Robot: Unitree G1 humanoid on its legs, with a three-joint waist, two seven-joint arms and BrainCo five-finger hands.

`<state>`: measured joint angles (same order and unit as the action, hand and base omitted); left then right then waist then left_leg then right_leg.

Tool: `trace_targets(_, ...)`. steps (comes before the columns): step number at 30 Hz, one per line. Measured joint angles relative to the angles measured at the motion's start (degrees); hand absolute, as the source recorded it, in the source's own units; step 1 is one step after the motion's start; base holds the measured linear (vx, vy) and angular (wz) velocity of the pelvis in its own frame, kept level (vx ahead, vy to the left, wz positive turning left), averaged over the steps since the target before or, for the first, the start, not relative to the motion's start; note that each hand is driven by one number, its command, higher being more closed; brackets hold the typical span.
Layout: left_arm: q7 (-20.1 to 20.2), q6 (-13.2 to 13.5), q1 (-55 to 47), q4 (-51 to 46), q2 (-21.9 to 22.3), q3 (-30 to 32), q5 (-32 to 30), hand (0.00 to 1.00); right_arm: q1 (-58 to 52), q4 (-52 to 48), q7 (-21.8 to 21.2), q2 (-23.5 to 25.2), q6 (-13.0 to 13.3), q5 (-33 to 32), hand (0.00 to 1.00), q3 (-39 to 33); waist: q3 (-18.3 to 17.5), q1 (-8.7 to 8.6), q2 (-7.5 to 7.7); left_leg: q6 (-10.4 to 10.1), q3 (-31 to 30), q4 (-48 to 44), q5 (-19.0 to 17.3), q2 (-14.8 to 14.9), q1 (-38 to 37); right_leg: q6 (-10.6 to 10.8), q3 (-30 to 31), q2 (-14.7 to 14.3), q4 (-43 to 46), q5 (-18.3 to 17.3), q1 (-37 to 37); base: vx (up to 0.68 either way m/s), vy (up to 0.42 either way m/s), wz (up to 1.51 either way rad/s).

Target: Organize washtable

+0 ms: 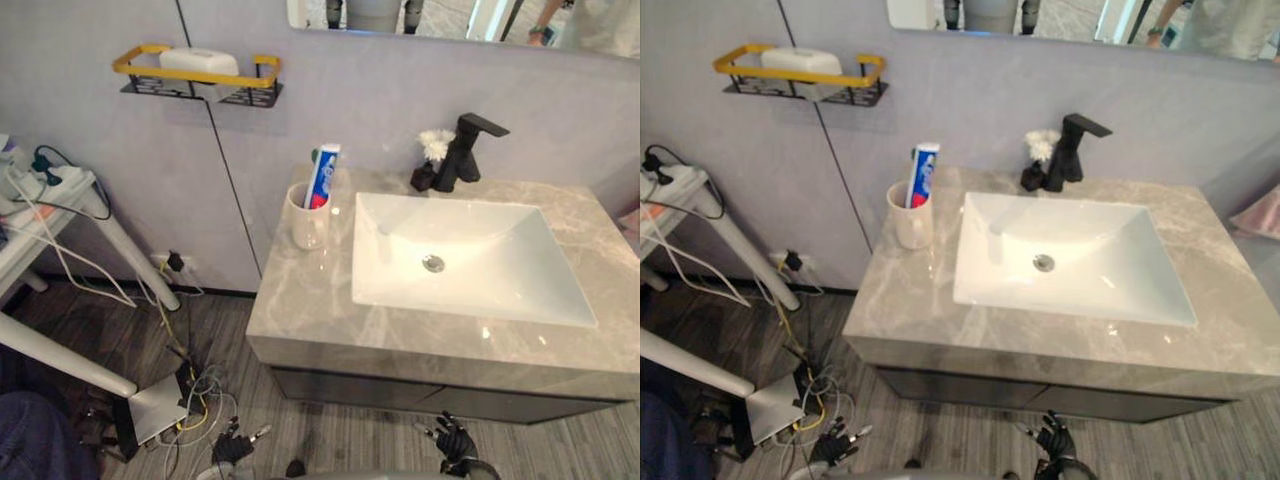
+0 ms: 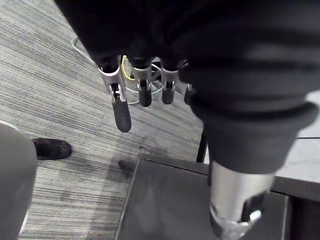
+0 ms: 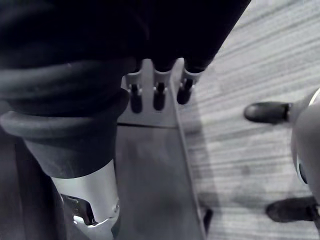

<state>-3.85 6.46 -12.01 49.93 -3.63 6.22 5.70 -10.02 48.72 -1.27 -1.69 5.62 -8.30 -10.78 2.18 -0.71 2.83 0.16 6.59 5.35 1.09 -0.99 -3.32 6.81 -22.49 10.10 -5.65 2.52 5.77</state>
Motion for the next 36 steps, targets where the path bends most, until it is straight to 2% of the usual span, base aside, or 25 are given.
trace_targets(4,0.0,-0.6,0.7,0.3,-0.2,-2.1,-1.9,0.00,0.7,0.9,0.2,0.0,0.0,1.9,0.00,-0.1,0.2,-0.06,-0.29,0.0,0.4,0.0,0.0,0.0,-0.2,0.0,0.5,0.0,0.0,0.0,0.0,0.00,-0.010,-0.05)
trace_targets(14,-0.1,-1.1,1.9,2.5,-0.7,-2.6,-3.1,0.00,1.5,2.8,1.2,0.0,-1.1,3.9,0.00,-0.2,0.3,-0.17,-0.38,-0.2,1.8,0.0,-0.2,0.1,-1.0,0.0,2.2,-0.1,0.0,0.1,0.0,-0.03,-0.015,-0.07)
trace_targets(32,-0.1,-1.0,1.9,2.8,-1.2,-4.3,-3.1,0.00,2.0,4.5,1.2,0.0,-1.7,4.5,0.00,0.9,0.4,0.02,-0.53,-0.6,4.7,0.0,-1.2,0.1,-2.2,-0.1,5.4,-0.3,0.0,0.2,-0.6,-0.04,-0.014,-0.09)
trace_targets(34,0.0,-1.0,2.1,2.8,-1.1,-4.3,-3.0,0.00,2.5,4.7,1.2,-0.1,-1.8,4.5,0.00,1.5,0.8,0.04,-0.65,-0.6,4.5,0.0,-1.3,0.0,-1.7,0.2,5.3,0.0,2.2,-0.8,-2.0,0.01,0.005,0.05)
trace_targets(36,-0.1,-1.0,2.8,2.6,-1.2,-4.3,-3.0,0.00,4.3,6.0,1.1,-0.1,-2.0,4.5,0.00,2.4,2.6,0.05,-0.53,-0.5,2.7,-0.8,-1.5,-0.4,-1.3,0.2,4.8,1.5,10.0,-4.6,-4.7,0.04,0.024,0.38)
